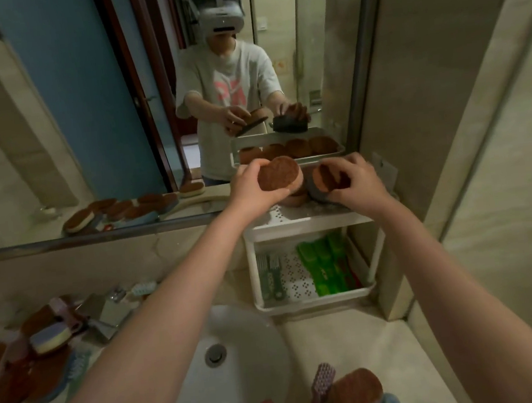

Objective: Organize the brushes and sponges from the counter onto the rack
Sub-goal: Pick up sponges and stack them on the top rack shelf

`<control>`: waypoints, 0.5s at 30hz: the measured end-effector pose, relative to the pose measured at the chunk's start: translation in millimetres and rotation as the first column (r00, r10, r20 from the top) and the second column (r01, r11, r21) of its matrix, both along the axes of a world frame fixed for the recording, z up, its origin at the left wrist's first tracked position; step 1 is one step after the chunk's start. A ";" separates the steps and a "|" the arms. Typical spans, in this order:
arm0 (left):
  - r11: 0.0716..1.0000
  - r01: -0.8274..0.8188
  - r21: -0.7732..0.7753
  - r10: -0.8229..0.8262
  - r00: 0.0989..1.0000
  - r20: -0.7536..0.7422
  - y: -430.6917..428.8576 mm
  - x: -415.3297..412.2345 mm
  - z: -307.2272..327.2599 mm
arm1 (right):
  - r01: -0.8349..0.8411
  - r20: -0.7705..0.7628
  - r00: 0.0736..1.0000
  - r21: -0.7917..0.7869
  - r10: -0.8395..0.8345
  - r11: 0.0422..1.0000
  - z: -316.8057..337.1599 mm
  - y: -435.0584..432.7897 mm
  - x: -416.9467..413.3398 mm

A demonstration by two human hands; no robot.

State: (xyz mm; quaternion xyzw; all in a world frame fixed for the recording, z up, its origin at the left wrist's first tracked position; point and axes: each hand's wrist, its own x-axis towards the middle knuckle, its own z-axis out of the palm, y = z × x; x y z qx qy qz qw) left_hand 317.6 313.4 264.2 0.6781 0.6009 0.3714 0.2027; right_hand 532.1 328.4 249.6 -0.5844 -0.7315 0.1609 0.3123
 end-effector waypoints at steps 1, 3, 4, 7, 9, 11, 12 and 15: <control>1.000 0.008 -0.008 -0.008 1.000 -0.021 2.4 2.7 -0.9 | -0.032 0.001 0.999 -0.044 0.032 0.999 -3.3 2.8 4.7; 0.999 0.023 -0.027 -0.025 0.996 -0.080 5.2 8.3 -3.2 | -0.074 0.016 0.997 -0.099 0.076 0.992 -10.6 6.4 10.9; 0.999 0.027 -0.041 -0.032 0.993 -0.113 6.1 11.1 -4.8 | -0.083 0.016 0.996 -0.106 0.085 0.991 -14.3 7.2 12.8; 0.992 0.046 -0.115 -0.074 0.966 -0.248 10.7 17.3 -10.9 | -0.056 0.004 0.998 -0.059 0.057 0.997 -22.8 5.5 15.6; 0.980 0.064 -0.190 -0.128 0.931 -0.343 14.2 20.6 -14.5 | -0.036 -0.005 0.999 -0.007 0.036 0.999 -27.0 2.5 15.7; 0.966 0.075 -0.248 -0.166 0.914 -0.371 16.0 23.5 -18.2 | -0.003 0.006 1.000 0.032 0.003 0.999 -31.9 2.0 15.1; 0.963 0.082 -0.257 -0.174 0.917 -0.359 16.2 25.0 -20.0 | 0.020 0.025 0.999 0.048 -0.022 0.999 -33.7 1.7 14.4; 0.973 0.090 -0.214 -0.154 0.940 -0.304 14.0 29.0 -25.7 | 0.074 0.058 0.995 0.093 -0.080 0.993 -37.9 2.5 12.3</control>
